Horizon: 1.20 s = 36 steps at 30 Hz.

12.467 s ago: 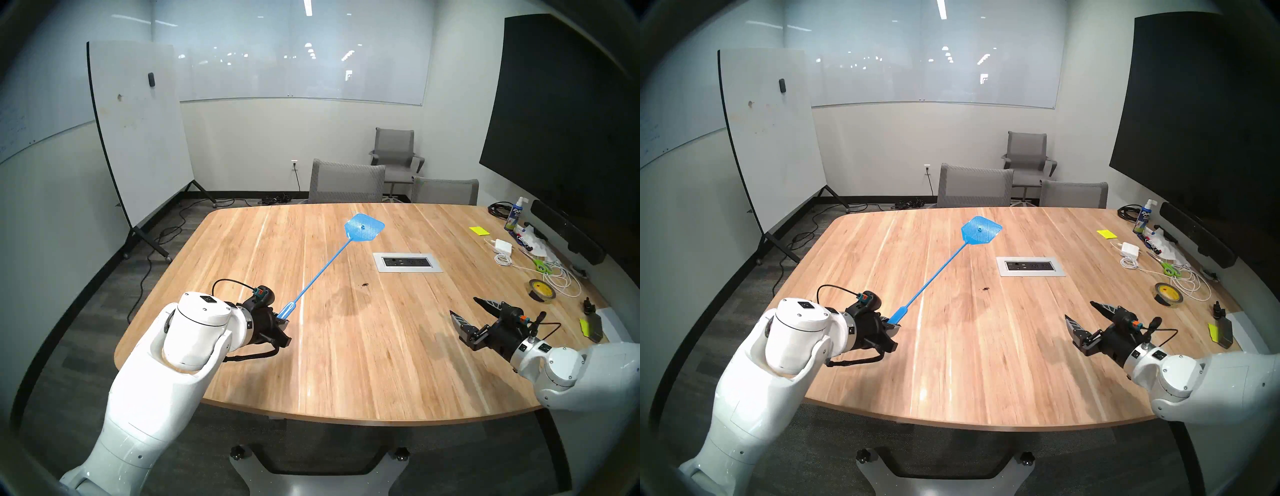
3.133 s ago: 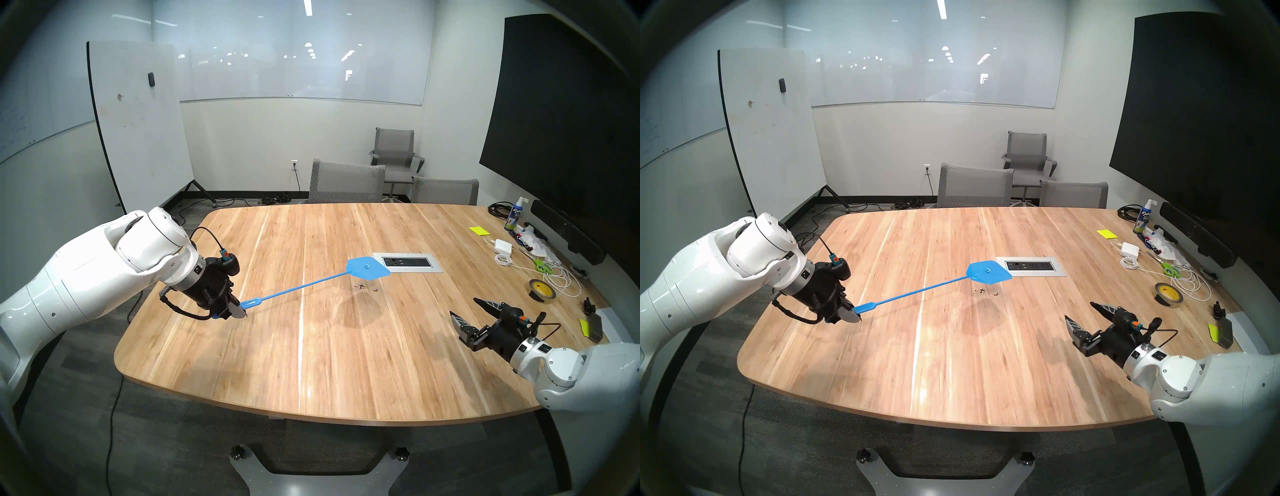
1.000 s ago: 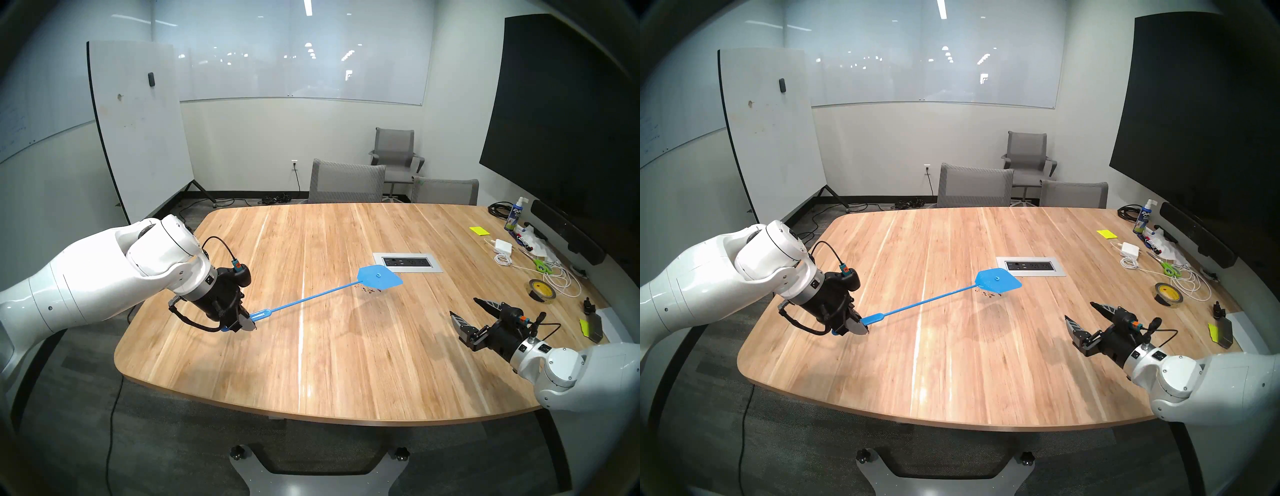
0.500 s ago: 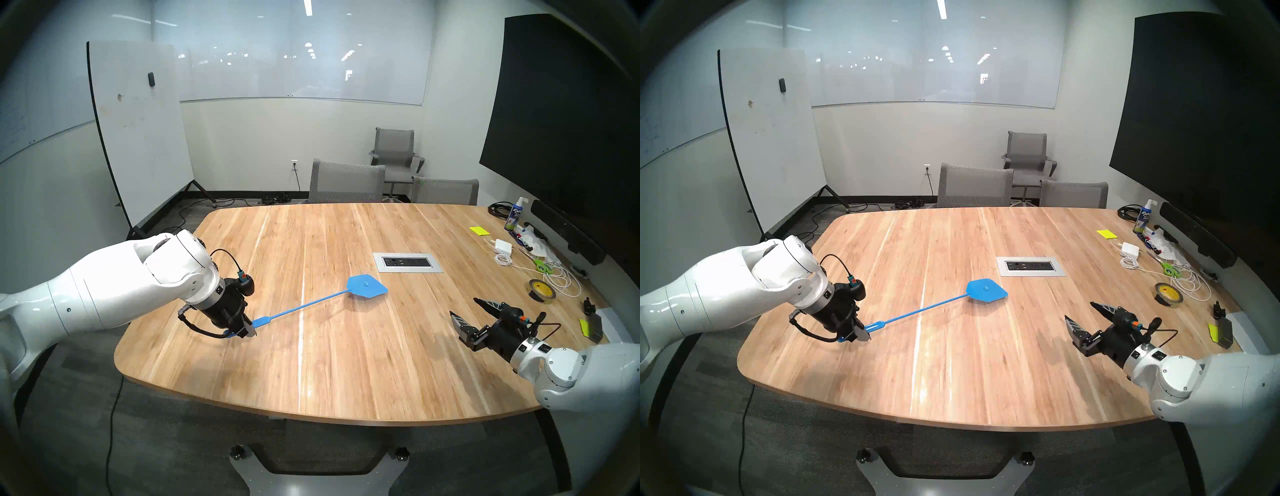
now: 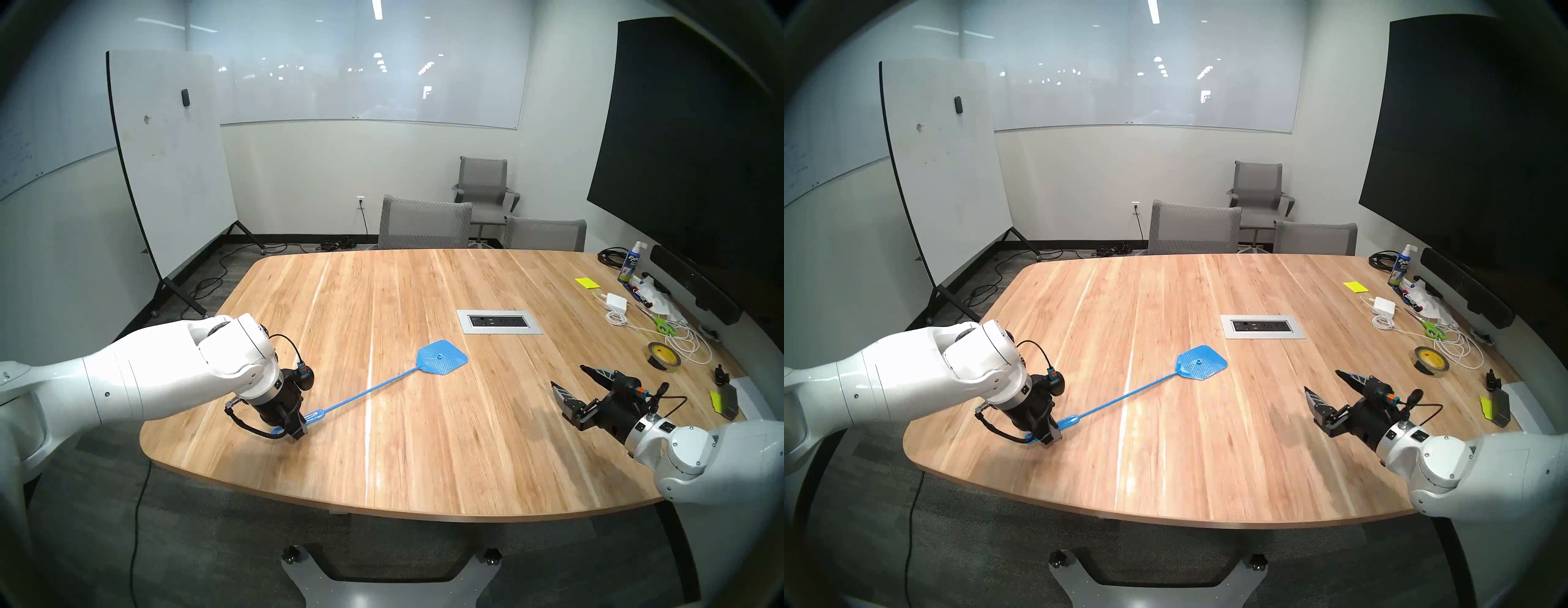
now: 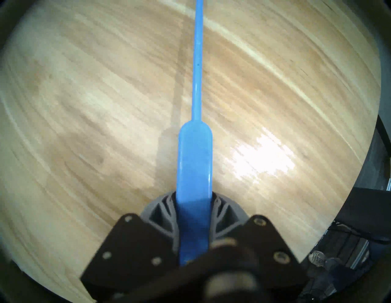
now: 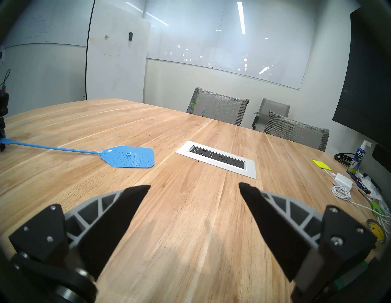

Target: Swat a bug on table

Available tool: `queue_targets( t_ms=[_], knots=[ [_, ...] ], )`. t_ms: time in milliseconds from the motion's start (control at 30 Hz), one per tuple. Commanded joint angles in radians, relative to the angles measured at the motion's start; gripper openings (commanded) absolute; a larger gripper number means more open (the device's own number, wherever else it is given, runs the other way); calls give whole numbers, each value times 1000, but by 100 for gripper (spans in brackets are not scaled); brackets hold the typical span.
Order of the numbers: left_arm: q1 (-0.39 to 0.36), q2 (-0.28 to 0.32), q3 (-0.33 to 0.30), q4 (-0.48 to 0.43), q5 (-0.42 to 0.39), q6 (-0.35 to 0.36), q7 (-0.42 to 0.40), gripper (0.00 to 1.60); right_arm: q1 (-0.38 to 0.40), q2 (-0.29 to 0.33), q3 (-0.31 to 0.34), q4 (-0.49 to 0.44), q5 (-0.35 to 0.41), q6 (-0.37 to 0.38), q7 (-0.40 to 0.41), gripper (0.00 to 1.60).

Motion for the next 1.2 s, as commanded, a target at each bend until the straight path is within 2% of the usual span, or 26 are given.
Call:
queue_targets(
  t_ms=[0,133,367,600,800,833,867,933,967,1033,1167],
  knots=[
    [-21,-6,42,-3,-24,-1,38,0,9,-1,8,3,-1,-2,0,160],
    [-45,1,40,-15,-57,-1,41,0,9,-1,9,3,-1,-2,0,160],
    [-97,57,25,-102,-140,-1,46,0,9,-1,9,3,-1,-2,0,160],
    [-120,145,-21,-205,-245,-1,85,0,10,-1,9,3,-1,-2,0,160],
    [-118,224,-50,-294,-351,-1,151,0,10,-1,9,3,-2,-2,0,160],
    [-117,219,-53,-296,-364,-1,160,0,10,-1,9,3,-2,-2,0,160],
    [-113,249,-59,-327,-389,-1,176,0,10,-1,9,3,-2,-3,0,160],
    [-110,274,-65,-357,-427,-1,204,0,10,-1,9,3,-2,-3,1,160],
    [-109,269,-66,-358,-440,-1,216,0,10,-1,9,3,-2,-3,1,160],
    [-106,304,-66,-393,-483,-1,256,0,10,-1,9,4,-2,-3,1,160],
    [-95,338,-53,-430,-563,-1,337,0,10,-1,9,4,-2,-3,1,160]
  ],
)
